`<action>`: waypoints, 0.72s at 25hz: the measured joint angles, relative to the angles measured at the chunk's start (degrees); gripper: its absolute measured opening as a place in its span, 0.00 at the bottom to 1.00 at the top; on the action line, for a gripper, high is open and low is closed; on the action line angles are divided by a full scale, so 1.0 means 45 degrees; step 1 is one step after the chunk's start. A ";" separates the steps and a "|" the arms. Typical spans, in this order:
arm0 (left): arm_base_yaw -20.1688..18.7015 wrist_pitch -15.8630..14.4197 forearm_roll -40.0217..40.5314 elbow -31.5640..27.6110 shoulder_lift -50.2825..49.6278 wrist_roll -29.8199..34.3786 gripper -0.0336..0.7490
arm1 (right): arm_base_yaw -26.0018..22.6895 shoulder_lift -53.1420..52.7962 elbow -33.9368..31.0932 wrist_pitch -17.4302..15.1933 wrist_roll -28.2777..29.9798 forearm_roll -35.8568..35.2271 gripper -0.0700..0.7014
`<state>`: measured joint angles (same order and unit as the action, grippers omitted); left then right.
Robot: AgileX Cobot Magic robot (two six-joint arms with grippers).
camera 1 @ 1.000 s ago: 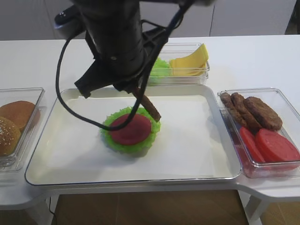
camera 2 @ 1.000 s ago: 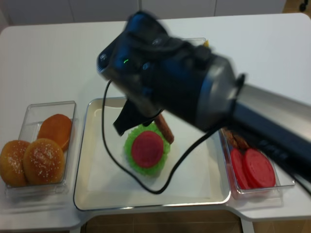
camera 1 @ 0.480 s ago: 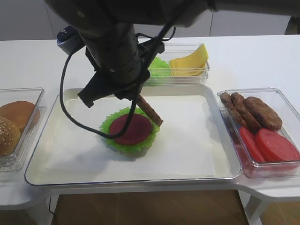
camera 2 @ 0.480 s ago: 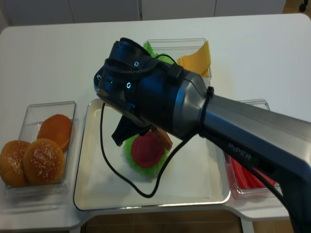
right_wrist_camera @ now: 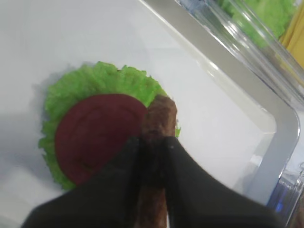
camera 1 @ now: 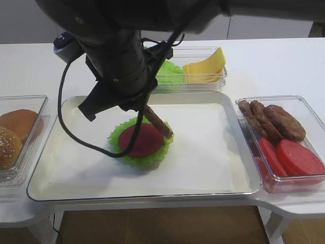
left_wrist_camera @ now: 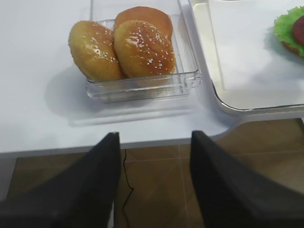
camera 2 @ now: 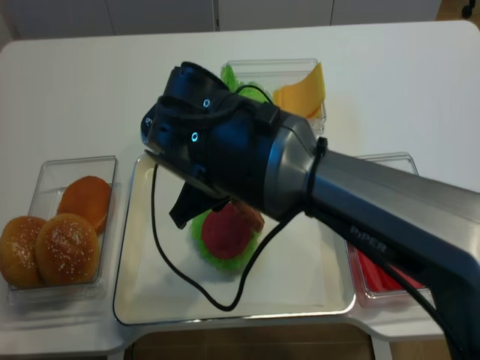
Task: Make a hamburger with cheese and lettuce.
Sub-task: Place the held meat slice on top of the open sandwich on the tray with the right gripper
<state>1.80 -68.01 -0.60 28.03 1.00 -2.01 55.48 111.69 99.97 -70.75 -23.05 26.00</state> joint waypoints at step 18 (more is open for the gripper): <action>0.0000 0.0000 0.0000 0.0000 0.0000 0.0000 0.50 | 0.0109 0.0219 0.0000 0.0314 0.0030 0.0389 0.24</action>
<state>1.80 -68.01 -0.60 28.03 1.00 -2.01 55.97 112.68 99.97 -69.34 -22.91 27.75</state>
